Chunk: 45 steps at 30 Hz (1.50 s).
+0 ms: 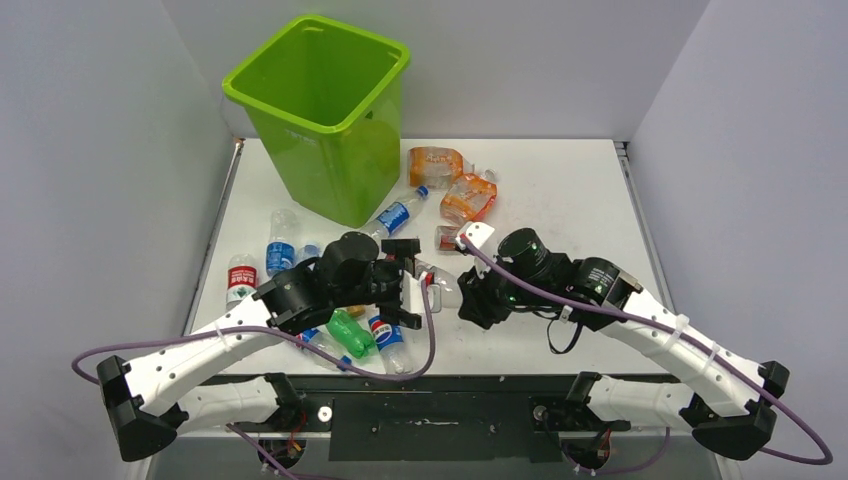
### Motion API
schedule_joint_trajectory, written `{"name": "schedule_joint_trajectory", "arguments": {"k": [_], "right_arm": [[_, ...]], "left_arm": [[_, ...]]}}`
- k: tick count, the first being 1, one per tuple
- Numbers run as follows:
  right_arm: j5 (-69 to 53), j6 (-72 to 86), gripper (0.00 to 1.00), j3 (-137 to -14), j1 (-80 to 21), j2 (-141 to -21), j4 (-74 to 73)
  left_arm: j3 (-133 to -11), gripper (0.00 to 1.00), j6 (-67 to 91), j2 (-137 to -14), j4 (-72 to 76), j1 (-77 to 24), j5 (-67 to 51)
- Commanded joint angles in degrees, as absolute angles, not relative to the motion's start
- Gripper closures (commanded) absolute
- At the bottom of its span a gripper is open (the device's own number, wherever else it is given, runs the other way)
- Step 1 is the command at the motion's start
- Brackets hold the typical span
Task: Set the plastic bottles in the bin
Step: Pick up the plastic bottle at the center of the board, then place the plastic bottle in the trash bin.
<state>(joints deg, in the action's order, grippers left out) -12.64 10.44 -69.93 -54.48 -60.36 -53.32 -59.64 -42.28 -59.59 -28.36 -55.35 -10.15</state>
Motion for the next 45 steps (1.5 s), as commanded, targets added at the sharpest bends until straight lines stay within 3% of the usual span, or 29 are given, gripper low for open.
{"name": "schedule_joint_trajectory", "arguments": {"k": [1, 3, 6, 11, 13, 14, 15, 17, 20, 23, 29, 33, 45], "right_arm": [[-15.2, 9.8, 0.95, -72.7, -54.8, -58.3, -52.3], [-15.2, 9.8, 0.95, -72.7, -54.8, -57.7, -52.0], [-15.0, 9.9, 0.95, -72.3, -54.8, -56.5, -51.1], [-15.2, 14.1, 0.95, -68.5, -54.8, -51.7, -42.9], [-15.7, 15.9, 0.92, -66.7, -54.8, -49.0, -38.7], [-15.7, 16.5, 0.81, -65.8, -54.8, -47.6, -37.1], [-15.4, 17.1, 0.58, -65.0, -54.8, -46.1, -35.8], [-14.5, 17.9, 0.24, -64.4, -54.8, -43.8, -34.3], [-13.3, 18.4, 0.03, -65.5, -54.8, -42.3, -34.6], [-12.4, 18.8, 0.10, -66.9, -54.8, -41.8, -35.0], [-13.1, 17.9, 0.10, -65.1, -54.8, -36.7, -29.0], [-12.3, 19.0, 0.10, -61.6, -54.8, -32.1, -20.8], [-7.3, 24.0, 0.10, -47.5, -54.7, -24.8, -3.8]], "left_arm": [[-62.8, 0.03, -46.1, -60.8, -26.5, -56.5, -5.8], [-62.7, 0.00, -45.8, -61.6, -25.1, -56.8, -4.9], [-61.8, 0.13, -45.4, -61.8, -22.0, -58.2, -2.4], [-56.2, 0.55, -46.1, -59.0, -14.9, -60.2, -2.7], [-55.3, 0.62, -46.4, -58.9, -13.1, -60.6, -3.1], [-55.5, 0.64, -46.4, -59.2, -13.1, -60.8, -3.1], [-56.0, 0.66, -46.2, -59.7, -13.1, -60.9, -3.0], [-56.5, 0.70, -45.4, -60.4, -12.7, -61.2, -2.9], [-55.7, 0.74, -44.4, -60.7, -10.3, -61.6, -3.2], [-54.1, 0.78, -42.4, -60.6, -6.1, -61.7, -3.1], [-52.6, 0.94, -31.9, -59.9, -1.6, -62.4, -4.6], [-47.0, 1.00, -21.0, -56.6, 9.8, -62.5, -7.3], [-37.8, 1.00, 9.3, -50.2, 31.6, -62.4, -7.3]]}}
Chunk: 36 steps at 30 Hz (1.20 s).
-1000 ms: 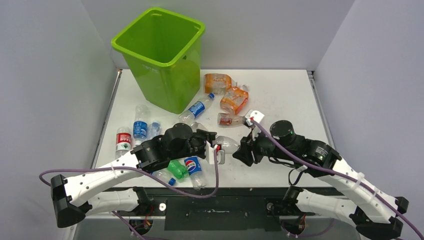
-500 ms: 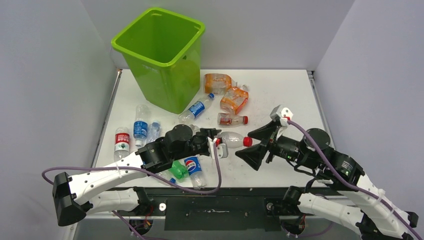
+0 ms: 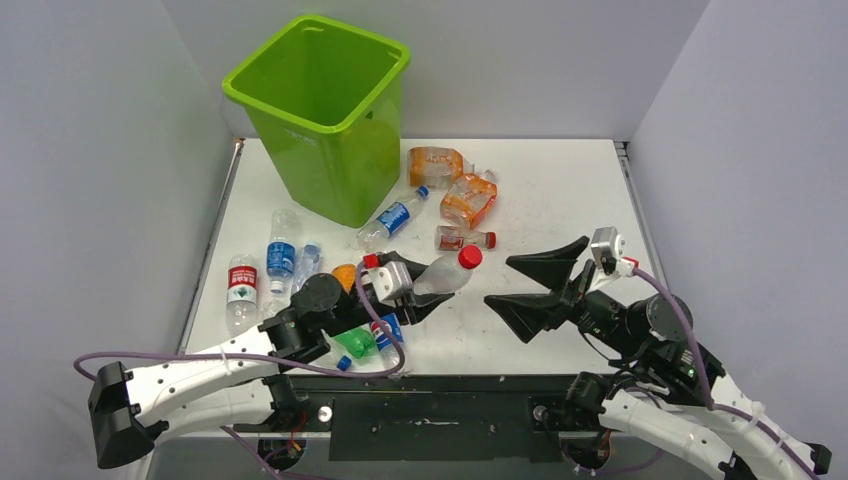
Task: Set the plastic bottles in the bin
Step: Place the plastic bottle in the trash bin.
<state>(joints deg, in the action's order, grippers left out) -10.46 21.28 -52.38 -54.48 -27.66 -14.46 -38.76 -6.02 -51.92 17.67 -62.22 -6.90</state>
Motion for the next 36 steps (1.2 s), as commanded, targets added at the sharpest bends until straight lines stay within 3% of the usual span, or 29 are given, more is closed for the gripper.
{"name": "schedule_joint_trajectory", "arguments": {"k": [1, 7, 15, 27, 33, 34, 36], "right_arm": [[-6.8, 24.2, 0.10, -46.3, -54.8, -24.2, -2.4], [-8.2, 25.1, 0.10, -41.3, -54.7, -25.6, 2.4], [-12.6, 26.0, 0.07, -37.1, -54.8, -31.2, 11.2], [-22.7, 29.4, 0.03, -35.9, -55.0, -42.8, 24.2], [-22.7, 29.2, 0.43, -35.7, -55.1, -45.3, 25.2], [-22.6, 28.7, 0.48, -35.8, -55.2, -45.2, 24.9], [-22.6, 27.5, 0.56, -35.9, -55.2, -44.8, 24.0]], "left_arm": [[-37.2, 1.00, 12.7, -50.1, 35.1, -62.4, -6.2], [-34.0, 1.00, 27.8, -50.4, 48.0, -62.3, -1.4], [-34.0, 1.00, 38.1, -51.7, 53.6, -61.2, -1.7], [-33.9, 1.00, 40.1, -52.0, 53.2, -61.1, -1.6], [-35.1, 1.00, 39.9, -53.4, 52.5, -61.2, -2.0], [-35.6, 0.90, 39.9, -53.6, 51.6, -61.2, -2.1], [-36.2, 0.59, 39.4, -53.6, 50.4, -61.2, -2.4]]}}
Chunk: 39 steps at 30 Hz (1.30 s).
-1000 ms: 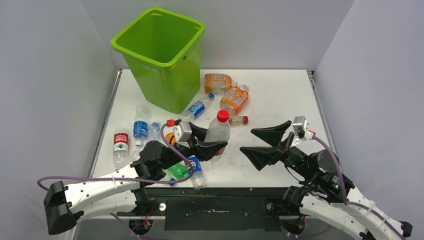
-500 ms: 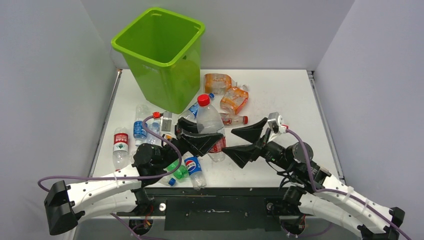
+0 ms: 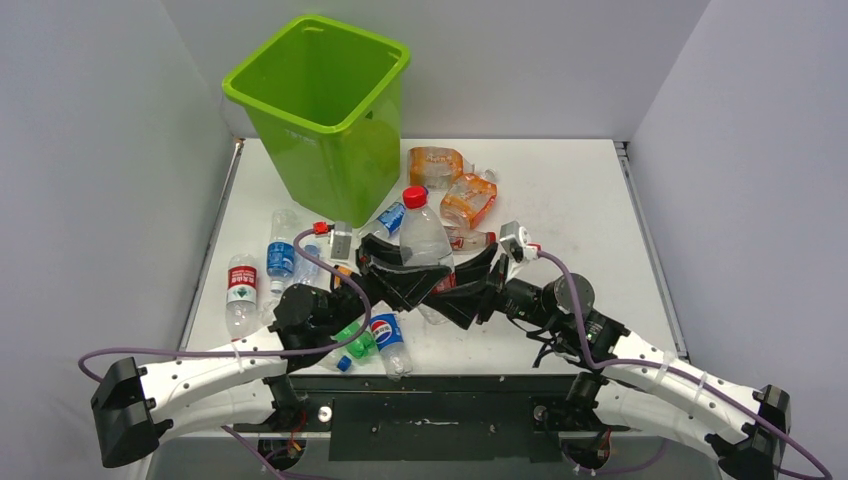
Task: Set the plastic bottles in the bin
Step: Place the plastic bottle in the trash bin.
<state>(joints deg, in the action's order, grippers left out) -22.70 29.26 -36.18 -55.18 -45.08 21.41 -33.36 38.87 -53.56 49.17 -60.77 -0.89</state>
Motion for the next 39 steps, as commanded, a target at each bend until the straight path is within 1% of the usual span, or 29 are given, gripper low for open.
{"name": "schedule_joint_trajectory", "arguments": {"k": [1, 2, 3, 4, 5, 6, 8, 12, 14, 16, 20, 25, 29, 30, 31, 32, 35, 37, 38, 39], "right_arm": [[-22.6, 26.8, 0.59, -36.1, -55.2, -44.6, 23.2], [-22.6, 26.1, 0.60, -36.2, -55.2, -44.2, 22.4], [-22.4, 25.3, 0.61, -36.3, -55.2, -43.7, 20.8], [-22.1, 24.4, 0.62, -36.6, -55.3, -43.4, 19.5], [-21.9, 23.4, 0.62, -36.8, -55.3, -43.2, 18.2], [-21.5, 22.4, 0.63, -37.0, -55.3, -42.9, 16.9], [-20.6, 20.4, 0.64, -37.5, -55.2, -42.3, 14.2], [-18.4, 16.7, 0.65, -38.4, -55.3, -41.3, 9.7], [-17.5, 15.3, 0.65, -39.1, -55.4, -41.2, 8.0], [-16.7, 14.2, 0.65, -39.6, -55.3, -41.3, 6.9], [-15.9, 12.7, 0.66, -40.5, -55.3, -41.8, 5.6], [-15.8, 12.2, 0.67, -41.1, -55.4, -42.4, 5.8], [-16.0, 12.2, 0.68, -41.3, -55.4, -42.6, 6.1], [-16.0, 12.2, 0.68, -41.3, -55.4, -42.7, 6.2], [-16.0, 12.2, 0.68, -41.3, -55.4, -42.7, 6.2], [-16.0, 12.2, 0.68, -41.3, -55.4, -42.8, 6.3], [-16.0, 12.2, 0.69, -41.3, -55.4, -42.9, 6.3], [-15.7, 12.2, 0.69, -41.2, -55.5, -42.9, 6.1], [-15.5, 12.2, 0.67, -41.2, -55.5, -42.8, 6.0], [-15.1, 12.4, 0.64, -41.2, -55.5, -42.7, 5.8]], "left_arm": [[-36.4, 0.46, 39.1, -53.4, 50.1, -61.1, -2.4], [-36.3, 0.35, 38.5, -53.0, 50.1, -61.1, -2.3], [-36.2, 0.26, 37.1, -52.3, 50.0, -61.1, -2.1], [-36.1, 0.20, 35.8, -51.5, 49.9, -61.0, -1.6], [-36.2, 0.17, 33.9, -50.6, 49.6, -61.0, -1.0], [-36.6, 0.15, 31.8, -49.4, 48.8, -60.9, -0.6], [-38.9, 0.14, 27.9, -47.2, 43.6, -60.7, 2.4], [-49.7, 0.16, 24.9, -46.1, 25.1, -58.3, 7.3], [-56.5, 0.17, 25.9, -47.4, 16.9, -56.0, 6.3], [-60.5, 0.17, 27.9, -49.1, 10.8, -53.0, 3.5], [-64.6, 0.18, 30.8, -52.4, 5.0, -49.6, -2.2], [-67.4, 0.23, 31.9, -55.4, 0.8, -48.0, -4.7], [-68.4, 0.25, 32.4, -56.9, -1.7, -47.1, -6.8], [-68.4, 0.27, 32.5, -57.0, -1.9, -47.0, -7.2], [-68.3, 0.31, 32.6, -57.0, -1.9, -46.9, -7.2], [-68.1, 0.37, 32.6, -57.0, -1.7, -46.8, -7.3], [-67.2, 0.62, 32.9, -56.6, -0.9, -46.6, -7.6], [-66.7, 0.77, 33.0, -56.3, 1.2, -46.5, -7.8], [-66.6, 0.86, 32.9, -56.2, 1.6, -46.5, -7.8], [-66.4, 0.93, 32.8, -56.0, 2.0, -46.5, -7.8]]}}
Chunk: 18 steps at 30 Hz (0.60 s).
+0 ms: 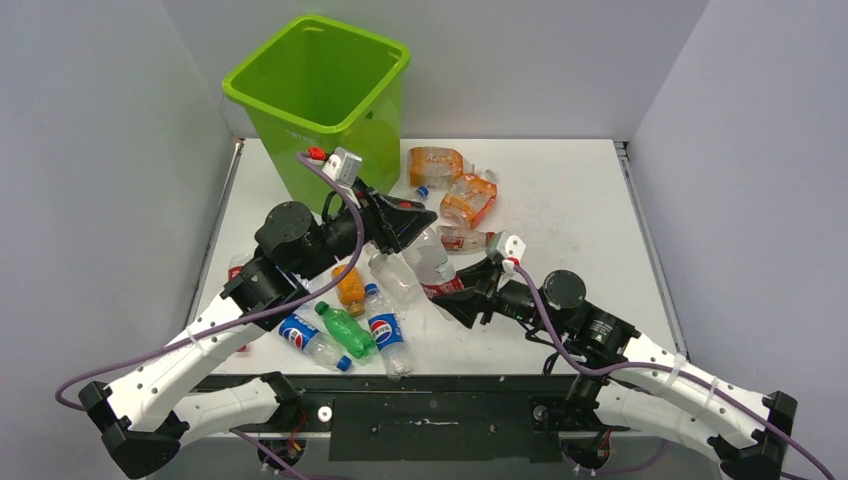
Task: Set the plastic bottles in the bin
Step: Place the plastic bottle in the trash bin.
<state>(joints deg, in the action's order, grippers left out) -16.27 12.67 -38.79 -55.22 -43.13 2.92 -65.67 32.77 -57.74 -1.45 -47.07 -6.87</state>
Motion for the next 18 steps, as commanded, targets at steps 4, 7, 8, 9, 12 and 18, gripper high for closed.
{"name": "schedule_joint_trajectory", "arguments": {"k": [4, 7, 8, 9, 12, 18], "right_arm": [[-13.1, 13.7, 0.04, -41.9, -55.5, -42.1, 3.9], [-11.4, 14.3, 0.10, -43.0, -55.5, -40.6, 1.1], [-10.4, 14.2, 0.10, -43.2, -55.5, -39.8, 0.3], [-9.0, 14.2, 0.10, -43.2, -55.5, -38.8, -1.3], [-4.1, 14.3, 0.10, -41.9, -55.5, -35.7, -2.9], [9.2, 19.9, 0.10, -37.4, -55.5, -31.2, -2.4]], "left_arm": [[-66.0, 1.00, 31.1, -54.7, 3.9, -46.1, -6.3], [-67.8, 1.00, 26.6, -53.4, 4.9, -45.4, -1.2], [-68.8, 1.00, 24.3, -53.2, 5.9, -45.0, 1.0], [-69.6, 1.00, 21.9, -53.1, 7.4, -44.6, 3.2], [-71.0, 1.00, 13.8, -54.4, 17.0, -42.9, 9.2], [-78.1, 1.00, 6.4, -64.2, 34.5, -33.9, 11.6]]}}
